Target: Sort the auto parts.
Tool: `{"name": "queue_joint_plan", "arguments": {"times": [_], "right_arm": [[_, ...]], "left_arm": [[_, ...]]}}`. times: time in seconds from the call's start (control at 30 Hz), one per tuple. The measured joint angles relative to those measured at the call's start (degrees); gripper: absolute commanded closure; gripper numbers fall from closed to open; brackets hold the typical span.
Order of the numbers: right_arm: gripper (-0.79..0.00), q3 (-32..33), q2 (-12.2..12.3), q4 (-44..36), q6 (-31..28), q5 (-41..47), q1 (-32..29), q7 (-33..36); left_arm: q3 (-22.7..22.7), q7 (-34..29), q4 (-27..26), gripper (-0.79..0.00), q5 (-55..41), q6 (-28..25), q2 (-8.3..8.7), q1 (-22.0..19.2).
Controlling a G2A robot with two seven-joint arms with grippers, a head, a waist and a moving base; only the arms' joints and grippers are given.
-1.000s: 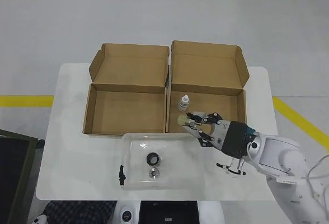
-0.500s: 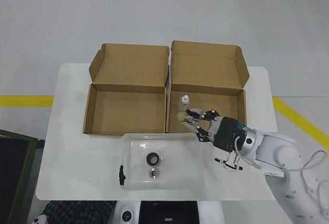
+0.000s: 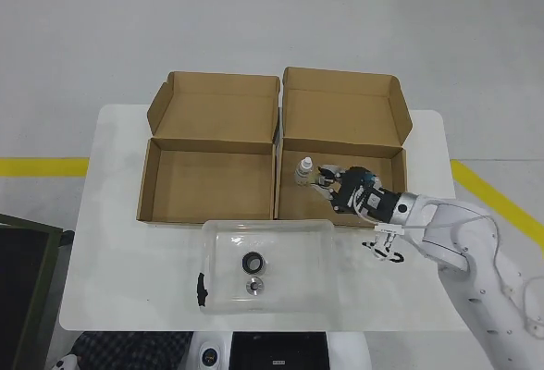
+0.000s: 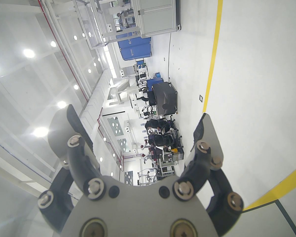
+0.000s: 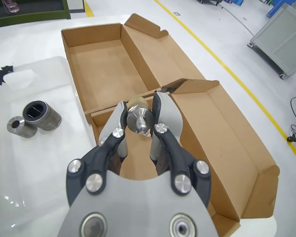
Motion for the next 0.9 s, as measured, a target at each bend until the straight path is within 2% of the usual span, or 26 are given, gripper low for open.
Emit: {"name": "queue_joint_plan", "arguments": {"times": [0.2,0.4,0.9], "right_arm": [[0.000,-2.5,-0.3,4.1,0.0,2.9,3.8,9.2],[0.000,-6.6,-1.0,9.8,1.1,2.9,8.7,15.6],[0.000,-14.4,-2.8,18.5,5.5,-0.7,16.1,21.7]], "left_arm": [[0.0,0.0,0.0,-0.785,0.0,0.0,0.00,0.0],[0.0,0.0,0.0,-0.785,0.0,0.0,0.00,0.0],[0.0,0.0,0.0,-0.785,0.0,0.0,0.00,0.0]]}}
